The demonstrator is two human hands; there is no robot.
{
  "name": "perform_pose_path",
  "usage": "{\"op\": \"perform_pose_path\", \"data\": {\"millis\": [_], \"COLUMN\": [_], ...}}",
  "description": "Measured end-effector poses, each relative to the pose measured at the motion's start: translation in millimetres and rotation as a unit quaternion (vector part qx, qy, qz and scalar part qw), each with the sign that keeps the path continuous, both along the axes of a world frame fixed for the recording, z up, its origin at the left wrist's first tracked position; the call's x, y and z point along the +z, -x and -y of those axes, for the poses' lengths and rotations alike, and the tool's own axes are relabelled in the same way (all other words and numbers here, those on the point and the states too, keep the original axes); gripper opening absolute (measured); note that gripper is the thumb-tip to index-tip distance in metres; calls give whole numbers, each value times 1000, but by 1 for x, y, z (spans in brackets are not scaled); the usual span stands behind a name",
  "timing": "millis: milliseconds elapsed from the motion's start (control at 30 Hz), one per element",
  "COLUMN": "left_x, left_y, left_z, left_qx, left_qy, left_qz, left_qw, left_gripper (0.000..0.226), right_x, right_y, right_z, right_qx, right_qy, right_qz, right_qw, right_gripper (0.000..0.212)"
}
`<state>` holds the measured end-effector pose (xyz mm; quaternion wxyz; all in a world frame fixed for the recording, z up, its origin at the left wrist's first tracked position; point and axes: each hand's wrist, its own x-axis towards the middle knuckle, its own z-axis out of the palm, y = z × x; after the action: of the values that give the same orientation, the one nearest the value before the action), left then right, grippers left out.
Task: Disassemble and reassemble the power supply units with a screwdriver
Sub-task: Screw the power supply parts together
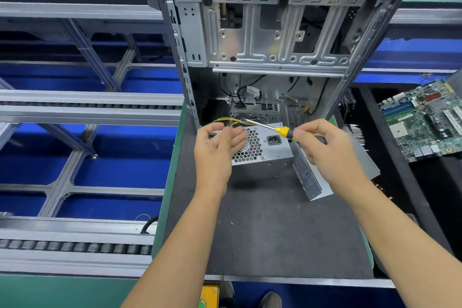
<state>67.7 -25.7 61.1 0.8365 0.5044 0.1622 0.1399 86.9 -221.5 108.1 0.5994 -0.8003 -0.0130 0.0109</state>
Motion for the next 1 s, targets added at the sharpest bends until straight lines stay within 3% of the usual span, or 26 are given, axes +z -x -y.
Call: {"op": "perform_pose_path", "data": {"millis": [133, 467, 533, 633, 833, 1000], "left_x": [-1, -8, -9, -11, -12, -12], "left_y": [1, 2, 1, 0, 0, 1], "left_z": [3, 0, 2, 1, 1, 0], "left_qx": [2, -39, -44, -41, -32, -24], "left_qy": [-92, -187, -181, -154, -106, -90], "left_qz": [-21, -18, -12, -10, -6, -7], "left_qw": [996, 981, 982, 987, 994, 996], "left_gripper": [12, 30, 36, 27, 30, 25], "right_x": [-3, -4, -4, -5, -6, -9], "right_y": [3, 5, 5, 6, 7, 9], "right_z": [2, 7, 7, 8, 8, 5], "right_qx": [-4, 23, 28, 32, 29, 37], "right_qy": [-33, -89, -86, -85, -77, -71], "right_qz": [-25, -58, -58, -62, -72, -77], "right_qw": [999, 994, 994, 994, 994, 994], "right_gripper": [9, 21, 22, 24, 13, 21]}}
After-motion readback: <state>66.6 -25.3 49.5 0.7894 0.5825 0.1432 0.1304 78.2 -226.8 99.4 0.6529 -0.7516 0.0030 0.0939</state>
